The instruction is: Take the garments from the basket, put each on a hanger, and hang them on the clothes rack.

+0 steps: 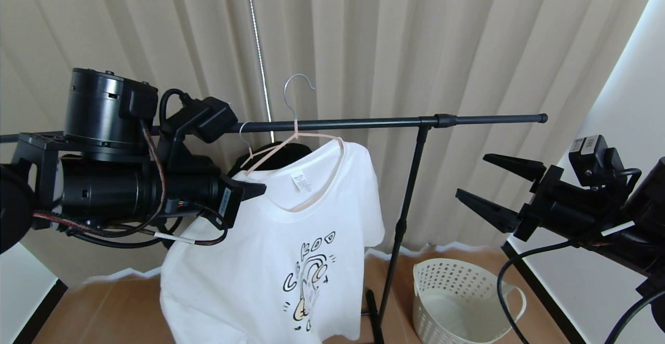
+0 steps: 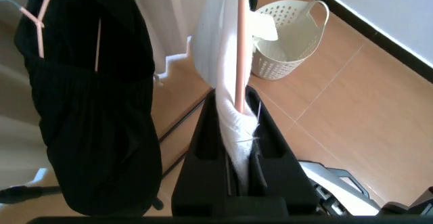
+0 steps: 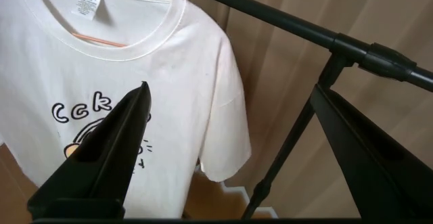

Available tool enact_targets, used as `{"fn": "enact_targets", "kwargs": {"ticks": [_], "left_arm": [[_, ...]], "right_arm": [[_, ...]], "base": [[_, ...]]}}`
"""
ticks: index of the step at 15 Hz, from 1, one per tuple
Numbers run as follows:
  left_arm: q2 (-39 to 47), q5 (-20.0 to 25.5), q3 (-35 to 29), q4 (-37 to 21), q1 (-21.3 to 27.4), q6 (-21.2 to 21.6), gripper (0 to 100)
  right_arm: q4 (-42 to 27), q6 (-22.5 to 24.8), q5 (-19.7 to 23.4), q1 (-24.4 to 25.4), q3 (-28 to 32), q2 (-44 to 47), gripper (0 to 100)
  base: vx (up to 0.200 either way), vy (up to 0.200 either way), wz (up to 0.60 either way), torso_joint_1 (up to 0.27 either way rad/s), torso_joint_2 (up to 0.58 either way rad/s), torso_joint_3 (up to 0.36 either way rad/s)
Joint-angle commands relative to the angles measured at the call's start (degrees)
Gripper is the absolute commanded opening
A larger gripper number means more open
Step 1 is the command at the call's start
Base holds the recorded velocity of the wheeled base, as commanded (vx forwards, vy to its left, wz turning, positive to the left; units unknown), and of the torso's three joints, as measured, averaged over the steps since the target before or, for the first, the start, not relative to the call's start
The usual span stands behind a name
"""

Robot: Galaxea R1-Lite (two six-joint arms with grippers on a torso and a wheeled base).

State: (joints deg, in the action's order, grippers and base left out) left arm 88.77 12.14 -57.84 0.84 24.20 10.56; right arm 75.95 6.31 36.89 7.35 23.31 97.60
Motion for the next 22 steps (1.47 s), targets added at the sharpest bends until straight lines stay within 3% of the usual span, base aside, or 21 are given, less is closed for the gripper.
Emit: {"fn": "enact_targets", "kwargs": {"ticks": [1,6,11,15,18,22], "left_arm": [[2.5,-0.7,0.0,0.0,0.1,-0.4,0],[5.0,-2.8,-0.2,0.3,0.0,-3.9,0],[8.7,-2.9,-0.1,4.7,0.2,-8.6,0],[11.8,-3.2,-0.4,5.5,0.9,-9.4,0],[15.0,-4.3,-1.3,10.8,0.9,-12.1,0],[17.9,-4.3,-3.9,11.2,0.5,-12.2,0]], "right_arm": [[0.1,0.0,0.0,0.0,0.0,0.2,100],[0.0,0.0,0.0,0.0,0.0,0.3,100],[0.1,0.0,0.0,0.0,0.0,0.6,100],[0.1,0.0,0.0,0.0,0.1,0.6,100],[0.1,0.0,0.0,0.0,0.2,0.6,100],[0.2,0.0,0.0,0.0,0.1,1.2,100]], "base": [[0.0,0.0,0.0,0.0,0.0,0.0],[0.0,0.0,0.0,0.0,0.0,0.0],[0.0,0.0,0.0,0.0,0.0,0.0],[0.0,0.0,0.0,0.0,0.0,0.0],[0.0,0.0,0.0,0.0,0.0,0.0],[0.0,0.0,0.0,0.0,0.0,0.0]]}}
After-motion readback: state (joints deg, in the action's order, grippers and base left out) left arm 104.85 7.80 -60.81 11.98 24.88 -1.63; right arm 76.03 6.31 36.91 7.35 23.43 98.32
